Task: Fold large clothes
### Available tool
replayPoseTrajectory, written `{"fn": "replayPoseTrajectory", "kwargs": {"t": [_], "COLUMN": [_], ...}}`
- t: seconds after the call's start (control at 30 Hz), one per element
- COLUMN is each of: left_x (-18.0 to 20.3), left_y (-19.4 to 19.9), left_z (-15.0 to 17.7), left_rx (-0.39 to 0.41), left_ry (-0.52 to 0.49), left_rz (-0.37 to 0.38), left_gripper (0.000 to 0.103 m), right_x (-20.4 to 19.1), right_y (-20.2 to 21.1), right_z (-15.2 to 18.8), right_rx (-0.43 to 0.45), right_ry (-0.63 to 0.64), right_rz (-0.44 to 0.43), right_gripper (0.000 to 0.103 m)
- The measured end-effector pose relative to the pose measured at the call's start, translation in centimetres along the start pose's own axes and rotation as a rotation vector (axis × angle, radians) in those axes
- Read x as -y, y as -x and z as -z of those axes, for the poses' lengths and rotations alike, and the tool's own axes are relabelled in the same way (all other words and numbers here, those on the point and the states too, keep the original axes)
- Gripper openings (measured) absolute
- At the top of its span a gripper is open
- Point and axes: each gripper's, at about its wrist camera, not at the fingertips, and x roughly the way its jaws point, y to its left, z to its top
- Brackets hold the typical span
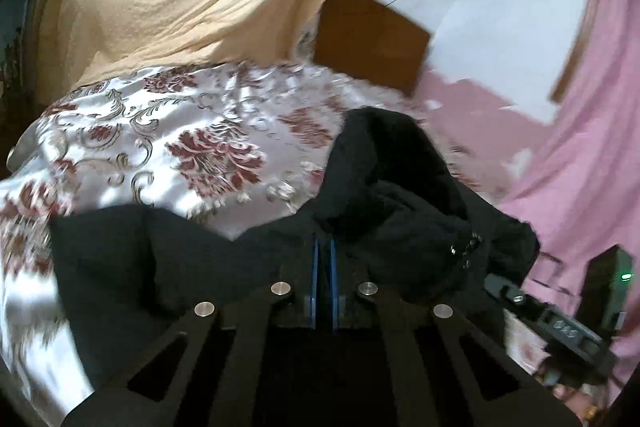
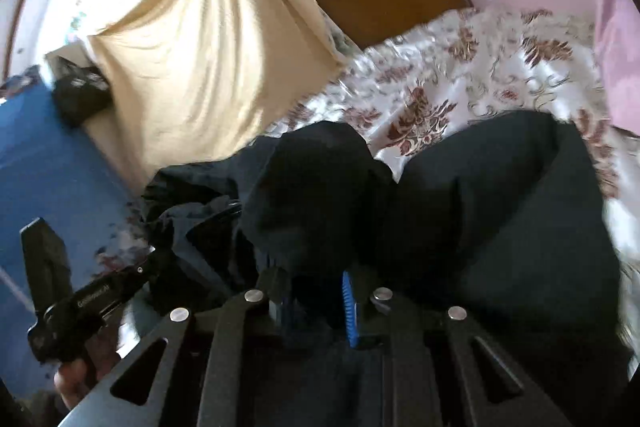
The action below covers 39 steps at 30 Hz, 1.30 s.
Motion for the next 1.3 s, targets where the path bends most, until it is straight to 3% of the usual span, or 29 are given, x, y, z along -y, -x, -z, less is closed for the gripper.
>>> {"fn": "replayPoseTrajectory", "kwargs": {"t": [0.13,0.27,0.4,0.53,0.73,0.8,0.87,1.0,1.13,1.3], "left_x": [1.6,1.9,2.2,3.0,4.3,5.4,6.1,6.5,4.6,2.9], "left_y": [4.2,5.7,5.1,6.6,11.4,9.8,6.7,-0.3,-1.7,-0.5], "left_z": [3.8,6.9,8.6,7.8,2.9,0.4,-0.7,2.1,6.4,8.9], "left_rx": [-0.017,-0.043,-0.110,-0.180,-0.125,-0.135,-0.208,-0.396,-0.437,-0.422], "left_ry": [0.033,0.140,0.109,0.044,0.071,0.078,0.054,0.015,0.023,0.052], "left_rz": [0.016,-0.006,-0.035,-0.049,0.005,0.048,0.070,-0.013,-0.057,-0.028], "left_gripper": [0.002,0.002,0.002,0.002,0.002,0.002,0.003,0.003,0.003,0.003], "right_x": [-1.5,-1.4,-0.9,-0.6,-0.9,-1.2,-1.5,-1.7,-1.0,-1.0], "right_y": [5.8,7.2,6.5,4.6,3.9,3.9,4.1,4.1,5.3,10.1], "right_z": [4.8,8.4,11.2,12.5,13.3,13.6,13.9,13.9,13.1,10.3], "right_rx": [-0.007,-0.025,-0.047,-0.077,-0.078,-0.075,-0.075,-0.083,-0.104,-0.083], "right_ry": [0.049,0.009,-0.005,0.054,0.082,0.088,0.090,0.091,0.081,0.067], "right_rz": [0.048,0.077,0.108,0.142,0.158,0.162,0.161,0.153,0.128,0.111], "right_gripper": [0.018,0.017,0.015,0.014,0.013,0.013,0.013,0.013,0.018,0.018]}}
